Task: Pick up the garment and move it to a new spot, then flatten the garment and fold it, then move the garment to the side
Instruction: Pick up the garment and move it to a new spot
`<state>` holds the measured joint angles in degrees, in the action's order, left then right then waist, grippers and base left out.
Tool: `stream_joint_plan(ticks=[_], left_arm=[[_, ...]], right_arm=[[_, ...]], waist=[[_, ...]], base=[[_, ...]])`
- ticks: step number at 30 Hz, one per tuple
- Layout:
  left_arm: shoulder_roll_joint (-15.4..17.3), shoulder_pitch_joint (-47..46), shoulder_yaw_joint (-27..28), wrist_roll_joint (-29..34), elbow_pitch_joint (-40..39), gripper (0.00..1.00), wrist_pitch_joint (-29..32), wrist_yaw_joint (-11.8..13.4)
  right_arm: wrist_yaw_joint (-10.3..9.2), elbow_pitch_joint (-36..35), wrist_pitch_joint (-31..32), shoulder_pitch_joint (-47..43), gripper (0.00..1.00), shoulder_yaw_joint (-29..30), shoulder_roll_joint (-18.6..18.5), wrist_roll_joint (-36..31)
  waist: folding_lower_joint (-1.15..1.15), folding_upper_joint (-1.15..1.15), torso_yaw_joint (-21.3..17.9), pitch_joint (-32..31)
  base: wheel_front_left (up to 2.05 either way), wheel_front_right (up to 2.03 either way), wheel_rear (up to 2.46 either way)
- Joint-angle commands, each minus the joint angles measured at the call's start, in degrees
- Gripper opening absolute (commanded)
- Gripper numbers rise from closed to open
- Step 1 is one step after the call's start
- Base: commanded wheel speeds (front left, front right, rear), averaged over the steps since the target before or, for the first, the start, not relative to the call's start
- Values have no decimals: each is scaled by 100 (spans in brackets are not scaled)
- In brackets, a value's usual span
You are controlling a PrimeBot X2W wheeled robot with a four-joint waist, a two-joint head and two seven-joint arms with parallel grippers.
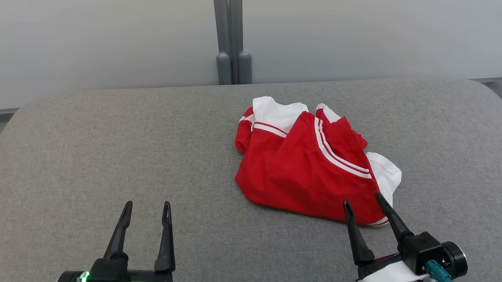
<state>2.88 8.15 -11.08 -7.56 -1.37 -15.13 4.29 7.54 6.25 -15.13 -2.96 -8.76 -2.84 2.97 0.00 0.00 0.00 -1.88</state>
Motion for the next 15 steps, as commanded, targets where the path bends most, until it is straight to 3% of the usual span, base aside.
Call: stream_joint_plan(ticks=[1, 15], left_arm=[[2, -35, -3, -23, 29, 100, -3, -26], [3, -317, -108, -54, 252, 100, -3, -44]], right_arm=[[-10, 20, -3, -59, 100, -13, -10, 20], [-10, -58, -3, 60, 100, -97, -11, -32]], waist=[[0, 0, 10, -3], [0, 0, 6, 186]], base=[[0, 0, 0], [0, 0, 0]])
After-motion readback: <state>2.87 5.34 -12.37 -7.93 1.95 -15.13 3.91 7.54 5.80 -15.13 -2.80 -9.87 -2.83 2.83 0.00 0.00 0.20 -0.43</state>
